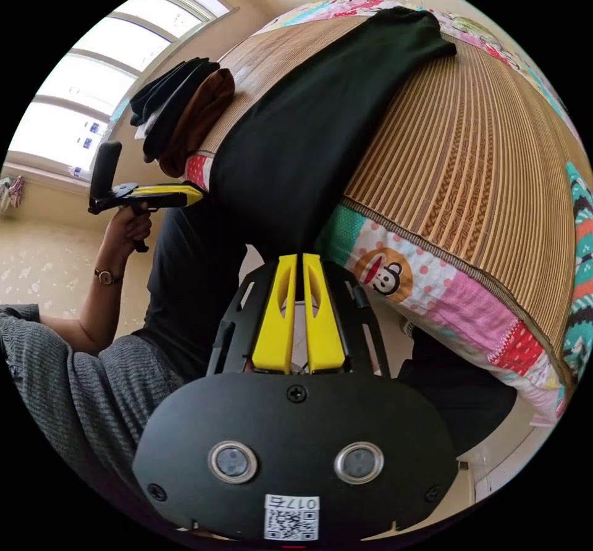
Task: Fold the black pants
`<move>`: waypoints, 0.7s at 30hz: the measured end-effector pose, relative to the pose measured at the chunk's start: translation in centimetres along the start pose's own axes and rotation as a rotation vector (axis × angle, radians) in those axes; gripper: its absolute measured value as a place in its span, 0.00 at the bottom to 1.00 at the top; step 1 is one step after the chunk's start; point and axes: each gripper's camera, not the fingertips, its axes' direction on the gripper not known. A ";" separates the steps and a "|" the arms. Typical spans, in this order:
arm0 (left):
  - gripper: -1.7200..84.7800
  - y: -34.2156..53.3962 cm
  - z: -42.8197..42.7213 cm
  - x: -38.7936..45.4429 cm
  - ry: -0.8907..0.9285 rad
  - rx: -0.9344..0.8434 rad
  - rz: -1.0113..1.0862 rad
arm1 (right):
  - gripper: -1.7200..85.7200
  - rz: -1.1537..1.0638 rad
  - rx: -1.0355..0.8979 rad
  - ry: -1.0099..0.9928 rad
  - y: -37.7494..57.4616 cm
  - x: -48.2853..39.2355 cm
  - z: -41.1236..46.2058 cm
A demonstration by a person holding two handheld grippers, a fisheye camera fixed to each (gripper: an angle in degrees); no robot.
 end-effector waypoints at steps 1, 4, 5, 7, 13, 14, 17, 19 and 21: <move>0.01 0.1 -0.1 0.2 -0.014 0.002 0.003 | 0.04 0.010 0.016 -0.010 0.4 0.1 -0.5; 0.02 0.4 -0.5 -0.2 -0.132 0.032 -0.046 | 0.04 0.014 -0.001 0.042 0.8 0.5 0.2; 0.02 0.2 -0.4 -0.7 -0.139 0.040 -0.076 | 0.04 0.016 -0.012 0.047 0.7 0.7 0.6; 0.05 -0.4 -0.1 -1.5 -0.094 0.050 -0.113 | 0.04 0.027 -0.037 0.027 0.6 1.2 1.8; 0.12 -3.1 0.2 -0.9 -0.181 0.097 -0.120 | 0.05 -0.028 -0.064 0.077 0.4 1.5 1.8; 0.12 -3.7 0.7 -1.2 -0.199 0.085 -0.135 | 0.05 -0.014 -0.064 0.074 0.3 1.9 1.8; 0.12 -4.8 1.5 -2.5 -0.151 0.095 -0.175 | 0.08 0.065 0.041 -0.029 0.6 4.5 0.6; 0.12 -5.7 1.4 -2.8 -0.138 0.112 -0.165 | 0.10 0.096 0.075 -0.134 0.0 6.5 0.4; 0.12 -7.3 1.3 -3.1 -0.140 0.118 -0.155 | 0.11 0.096 0.078 -0.171 -0.8 7.3 0.5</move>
